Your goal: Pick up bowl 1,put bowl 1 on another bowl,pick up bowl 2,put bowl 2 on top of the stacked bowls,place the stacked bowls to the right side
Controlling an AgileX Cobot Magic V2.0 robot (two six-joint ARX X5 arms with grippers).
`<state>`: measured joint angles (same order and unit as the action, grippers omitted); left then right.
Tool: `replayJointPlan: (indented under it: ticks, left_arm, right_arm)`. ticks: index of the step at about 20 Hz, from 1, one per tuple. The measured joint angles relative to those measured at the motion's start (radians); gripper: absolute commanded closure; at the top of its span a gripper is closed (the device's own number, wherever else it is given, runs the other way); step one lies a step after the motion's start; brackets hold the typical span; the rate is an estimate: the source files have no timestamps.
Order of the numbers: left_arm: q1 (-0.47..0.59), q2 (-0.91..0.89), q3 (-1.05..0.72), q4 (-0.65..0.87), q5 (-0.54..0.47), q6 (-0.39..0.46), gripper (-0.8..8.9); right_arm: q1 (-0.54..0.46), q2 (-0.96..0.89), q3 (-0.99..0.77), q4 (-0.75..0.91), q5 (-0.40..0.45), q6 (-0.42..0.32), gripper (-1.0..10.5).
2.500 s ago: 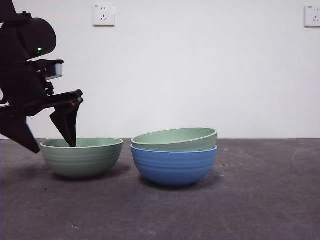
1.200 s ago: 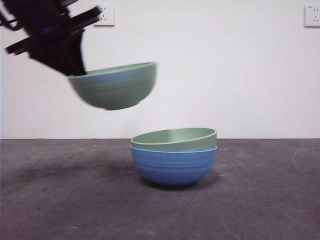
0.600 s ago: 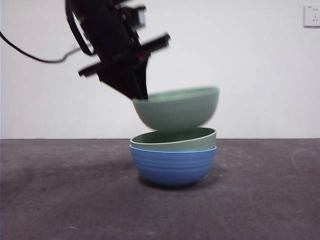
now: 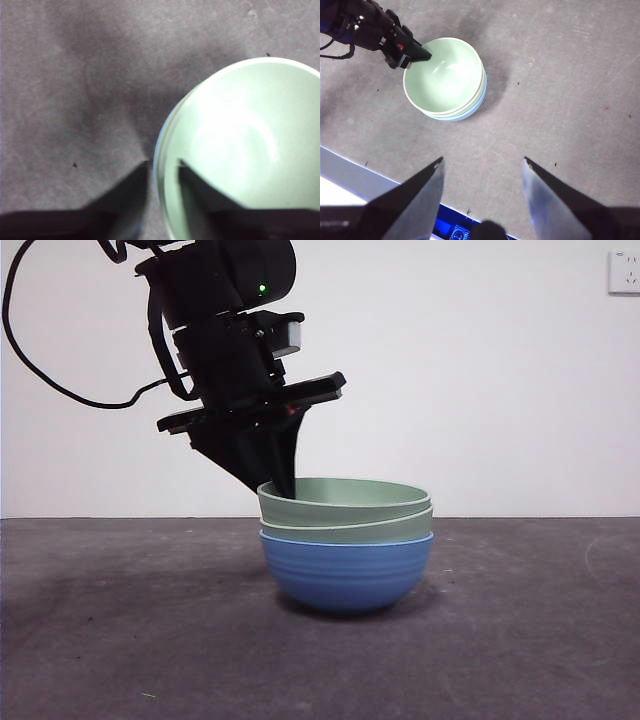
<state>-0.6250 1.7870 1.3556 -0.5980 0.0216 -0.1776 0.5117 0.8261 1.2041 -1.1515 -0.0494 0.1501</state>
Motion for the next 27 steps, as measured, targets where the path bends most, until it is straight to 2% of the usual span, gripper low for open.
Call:
replayJointPlan:
  ticks: [3, 6, 7, 9, 10, 15, 22, 27]
  left_arm:
    - [-0.004, 0.0, 0.0, -0.003, 0.035, 0.0, 3.7]
    - [-0.005, -0.016, 0.013, -0.08, 0.034, 0.0, 3.7]
    - [-0.005, -0.035, 0.021, -0.112, 0.034, 0.0, 3.7]
    - [-0.005, -0.091, 0.052, -0.178, 0.033, 0.006, 3.7]
    - [-0.005, -0.123, 0.073, -0.208, 0.033, 0.014, 3.7]
    - [-0.005, -0.336, 0.178, -0.354, 0.033, 0.039, 3.71]
    - [-0.005, -0.603, 0.245, -0.471, 0.033, 0.062, 3.71]
    - [-0.005, -0.673, 0.245, -0.503, 0.033, 0.063, 3.72]
  right_arm:
    - [0.0, 0.0, 0.0, 0.0, 0.0, 0.0, 6.9]
    - [0.0, 0.016, 0.0, 0.002, -0.002, 0.0, 6.8]
    - [0.0, 0.031, 0.0, 0.013, -0.002, 0.0, 6.3]
    - [0.0, 0.073, 0.0, 0.042, -0.003, 0.0, 4.4]
    - [0.0, 0.1, 0.0, 0.055, -0.005, 0.0, 4.2]
    - [0.0, 0.29, 0.0, 0.188, -0.101, 0.022, 4.1]
    - [-0.001, 0.636, 0.0, 0.329, -0.108, 0.06, 4.1]
    - [-0.001, 0.756, 0.0, 0.415, -0.108, 0.101, 4.1]
